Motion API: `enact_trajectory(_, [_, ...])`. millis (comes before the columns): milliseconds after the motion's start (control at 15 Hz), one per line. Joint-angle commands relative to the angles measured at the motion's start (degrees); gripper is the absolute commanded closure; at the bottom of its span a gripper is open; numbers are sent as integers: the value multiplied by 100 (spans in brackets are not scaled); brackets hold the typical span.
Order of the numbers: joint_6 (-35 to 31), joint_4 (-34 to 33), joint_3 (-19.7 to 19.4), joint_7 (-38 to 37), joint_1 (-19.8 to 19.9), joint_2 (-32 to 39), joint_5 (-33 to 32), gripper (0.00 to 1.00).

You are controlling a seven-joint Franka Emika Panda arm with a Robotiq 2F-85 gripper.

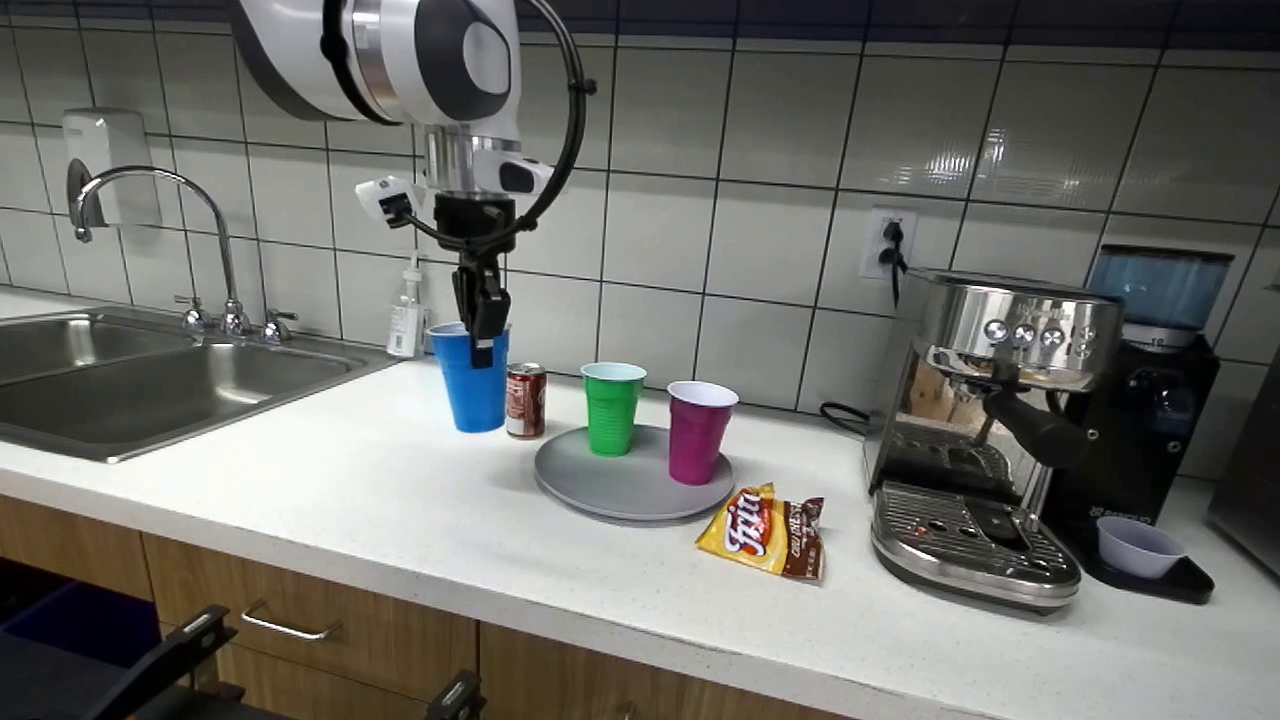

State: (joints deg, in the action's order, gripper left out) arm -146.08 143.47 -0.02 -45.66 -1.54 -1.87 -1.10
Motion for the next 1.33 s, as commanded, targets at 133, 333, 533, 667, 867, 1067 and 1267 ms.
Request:
enact_trajectory(133, [182,-105,-96,-339,217,-25,172,99])
enact_trajectory(333, [153,-172,-179,-470,307,71,244,99])
enact_trajectory(533, [142,-282,-263,-615,377,218,274,99])
enact_trajectory(667, [134,-389,-324,-724,415,349,267,99])
enact_trajectory(867, [141,-605,-427,-848,445,585,289,99])
enact_trajectory(1067, [143,-816,-529,-955,439,811,290,99])
enact_trajectory(1267, [151,-1049,-627,-996,425,1060,309,99])
